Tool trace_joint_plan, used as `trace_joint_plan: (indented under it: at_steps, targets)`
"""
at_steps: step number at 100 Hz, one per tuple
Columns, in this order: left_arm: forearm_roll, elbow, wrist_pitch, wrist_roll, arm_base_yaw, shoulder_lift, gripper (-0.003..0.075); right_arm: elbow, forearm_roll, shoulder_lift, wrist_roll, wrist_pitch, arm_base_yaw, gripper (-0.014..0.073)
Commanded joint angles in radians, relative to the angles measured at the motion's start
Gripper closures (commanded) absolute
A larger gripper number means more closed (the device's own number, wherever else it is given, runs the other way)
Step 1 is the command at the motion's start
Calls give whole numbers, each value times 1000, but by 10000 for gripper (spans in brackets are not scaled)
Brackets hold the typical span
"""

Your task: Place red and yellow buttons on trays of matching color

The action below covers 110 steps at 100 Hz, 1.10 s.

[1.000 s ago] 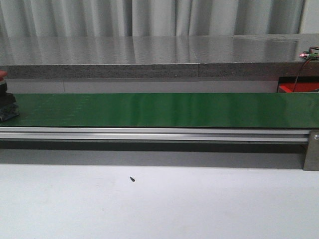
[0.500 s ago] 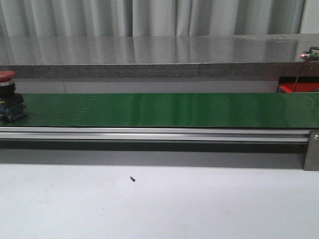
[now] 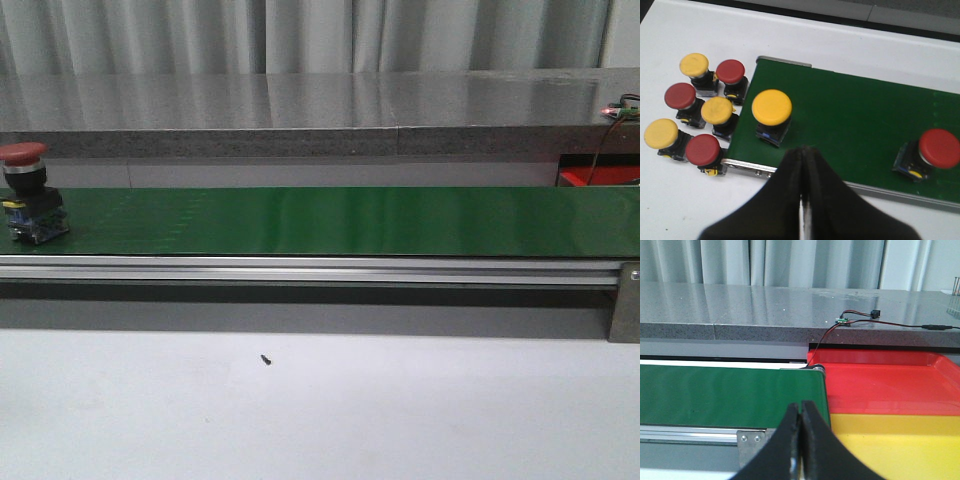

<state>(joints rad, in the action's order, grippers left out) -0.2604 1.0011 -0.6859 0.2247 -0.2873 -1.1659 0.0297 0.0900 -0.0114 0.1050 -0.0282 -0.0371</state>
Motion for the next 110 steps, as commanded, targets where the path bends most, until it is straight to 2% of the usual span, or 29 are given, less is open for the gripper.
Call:
trace_joint_plan:
  at_steps: [1, 29, 53, 110]
  targets:
    - [-27, -36, 71, 12, 28, 86, 740, -18, 11, -18, 2, 79, 0, 715]
    - [-96, -246, 155, 28, 133, 276, 739, -18, 11, -18, 2, 79, 0, 715]
    - [-99, -374, 205, 30, 211, 436, 739, -18, 11, -18, 2, 83, 0, 715]
    - [-112, -596, 176, 30, 234, 829, 740, -18, 11, -18, 2, 115, 0, 715]
